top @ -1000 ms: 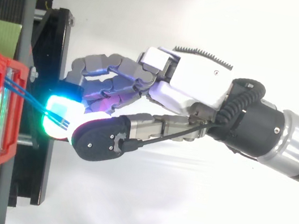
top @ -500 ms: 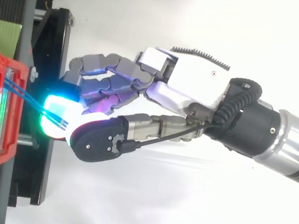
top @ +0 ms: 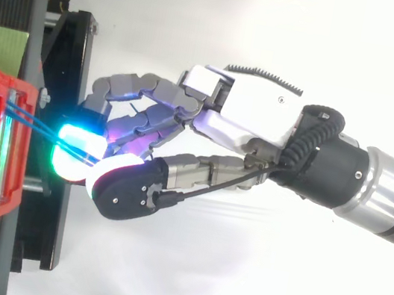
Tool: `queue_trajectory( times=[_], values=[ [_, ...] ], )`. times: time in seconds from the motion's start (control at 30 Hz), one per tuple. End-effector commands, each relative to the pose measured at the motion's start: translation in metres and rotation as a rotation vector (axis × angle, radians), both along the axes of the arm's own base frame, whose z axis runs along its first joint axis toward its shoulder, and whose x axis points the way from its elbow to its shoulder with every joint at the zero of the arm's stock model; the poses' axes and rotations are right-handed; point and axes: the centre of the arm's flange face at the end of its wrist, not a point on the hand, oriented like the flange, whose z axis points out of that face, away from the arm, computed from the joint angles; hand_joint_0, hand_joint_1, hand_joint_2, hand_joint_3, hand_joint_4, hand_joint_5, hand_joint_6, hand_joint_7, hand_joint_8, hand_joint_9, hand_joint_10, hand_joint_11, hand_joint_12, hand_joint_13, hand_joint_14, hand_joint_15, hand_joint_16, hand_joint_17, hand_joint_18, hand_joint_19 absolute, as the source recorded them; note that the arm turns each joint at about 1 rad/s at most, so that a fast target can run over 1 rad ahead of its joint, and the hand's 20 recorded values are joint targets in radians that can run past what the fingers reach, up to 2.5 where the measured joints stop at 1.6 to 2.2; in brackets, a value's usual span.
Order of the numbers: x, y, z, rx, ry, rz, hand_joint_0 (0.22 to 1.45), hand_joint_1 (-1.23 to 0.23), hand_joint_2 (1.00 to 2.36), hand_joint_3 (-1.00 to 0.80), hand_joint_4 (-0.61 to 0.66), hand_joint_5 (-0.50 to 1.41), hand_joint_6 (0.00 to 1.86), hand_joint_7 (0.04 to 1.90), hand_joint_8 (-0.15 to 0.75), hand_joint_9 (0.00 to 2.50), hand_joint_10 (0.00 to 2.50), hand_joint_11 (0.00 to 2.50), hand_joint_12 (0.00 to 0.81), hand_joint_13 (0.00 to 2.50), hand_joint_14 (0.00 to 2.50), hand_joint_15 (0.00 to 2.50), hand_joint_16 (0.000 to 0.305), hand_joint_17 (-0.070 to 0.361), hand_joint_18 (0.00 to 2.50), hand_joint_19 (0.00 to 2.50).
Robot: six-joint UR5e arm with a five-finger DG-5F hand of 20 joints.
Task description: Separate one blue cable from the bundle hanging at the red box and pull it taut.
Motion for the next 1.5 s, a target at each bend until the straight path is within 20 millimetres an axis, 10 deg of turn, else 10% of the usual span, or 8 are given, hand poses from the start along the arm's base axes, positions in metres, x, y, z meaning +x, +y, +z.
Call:
queue_trajectory(
  times=[0.0, 0.7, 1.47],
  values=[
    [0.0, 0.001, -0.001, -0.002, 0.004, 0.002, 0.6, -0.65, 1.0, -0.49, 0.19, -0.18, 0.57, 1.11, 0.301, 0.81, 0.01, 1.13, 0.334, 1.15, 0.02, 1.27, 0.042, 0.094, 0.63, 0.52],
    [-0.006, 0.002, -0.005, 0.001, 0.061, 0.01, 0.64, -0.58, 1.01, -0.41, 0.18, -0.19, 0.65, 0.99, 0.295, 0.86, 0.01, 1.21, 0.317, 1.21, 0.01, 1.38, 0.042, 0.094, 0.67, 0.56],
    [-0.022, -0.011, 0.035, -0.013, 0.134, 0.0, 0.6, -0.44, 1.0, -0.5, 0.19, -0.18, 0.65, 1.0, 0.304, 0.86, 0.01, 1.19, 0.32, 1.2, 0.02, 1.37, 0.043, 0.097, 0.66, 0.59]
  ],
)
